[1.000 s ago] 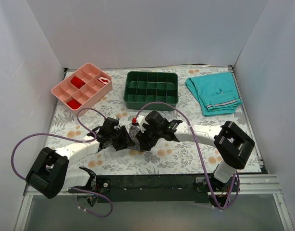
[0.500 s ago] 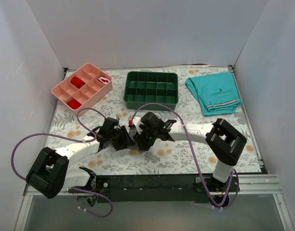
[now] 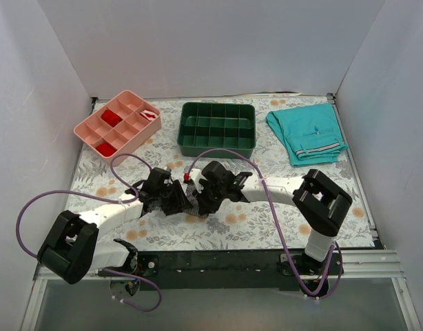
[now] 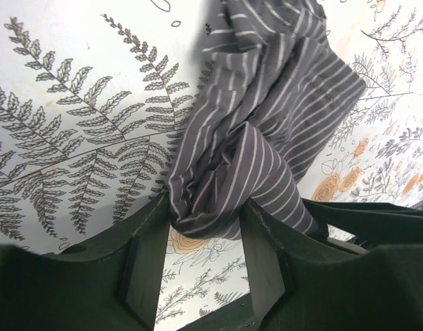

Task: Roll the underwear
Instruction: Roll the underwear to the center of the board.

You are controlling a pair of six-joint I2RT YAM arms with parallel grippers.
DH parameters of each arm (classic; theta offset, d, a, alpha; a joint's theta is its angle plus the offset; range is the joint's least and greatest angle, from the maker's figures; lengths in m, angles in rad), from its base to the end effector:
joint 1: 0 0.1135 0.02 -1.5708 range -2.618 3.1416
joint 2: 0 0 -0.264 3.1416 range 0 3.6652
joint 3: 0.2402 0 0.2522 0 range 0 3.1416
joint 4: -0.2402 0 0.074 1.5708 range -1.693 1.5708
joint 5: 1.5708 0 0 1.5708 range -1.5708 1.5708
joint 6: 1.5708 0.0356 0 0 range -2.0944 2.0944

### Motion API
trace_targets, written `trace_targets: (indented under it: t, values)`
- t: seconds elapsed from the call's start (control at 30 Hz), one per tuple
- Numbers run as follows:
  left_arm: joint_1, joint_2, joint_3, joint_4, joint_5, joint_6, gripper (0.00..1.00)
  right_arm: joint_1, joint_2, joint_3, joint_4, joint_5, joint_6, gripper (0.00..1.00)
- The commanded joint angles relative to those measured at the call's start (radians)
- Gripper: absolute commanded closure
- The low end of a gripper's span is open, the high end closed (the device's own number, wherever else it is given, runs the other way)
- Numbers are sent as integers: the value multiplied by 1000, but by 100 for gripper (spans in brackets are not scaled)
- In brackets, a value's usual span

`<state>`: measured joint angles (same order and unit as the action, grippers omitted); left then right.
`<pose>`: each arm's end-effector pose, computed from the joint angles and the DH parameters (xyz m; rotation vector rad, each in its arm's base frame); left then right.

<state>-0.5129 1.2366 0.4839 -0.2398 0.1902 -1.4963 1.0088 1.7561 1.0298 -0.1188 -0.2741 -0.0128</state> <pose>0.1821 -0.1103 0.1480 -1.2794 2.5609 -0.8649 0.1855 0.3127 0.1742 -1.3493 2.1375 0.7636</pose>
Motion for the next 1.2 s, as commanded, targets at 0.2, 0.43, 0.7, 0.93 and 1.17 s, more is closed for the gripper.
trace_targets:
  t: [0.2, 0.43, 0.7, 0.93, 1.17]
  values:
    - [10, 110, 100, -136, -146, 62, 50, -21, 29, -53, 197, -244, 289, 99]
    - [16, 120, 217, -199, -176, 88, 34, -85, 88, -60, 275, -293, 471, 99]
    - [20, 18, 205, -230, -210, 77, 28, -174, 86, -212, 488, -378, 674, 99]
    - [20, -100, 131, -152, -112, 84, 28, -205, 117, -249, 584, -430, 789, 99]
    - [19, -141, 53, -67, -9, 71, 27, -269, 158, -358, 803, -493, 997, 99]
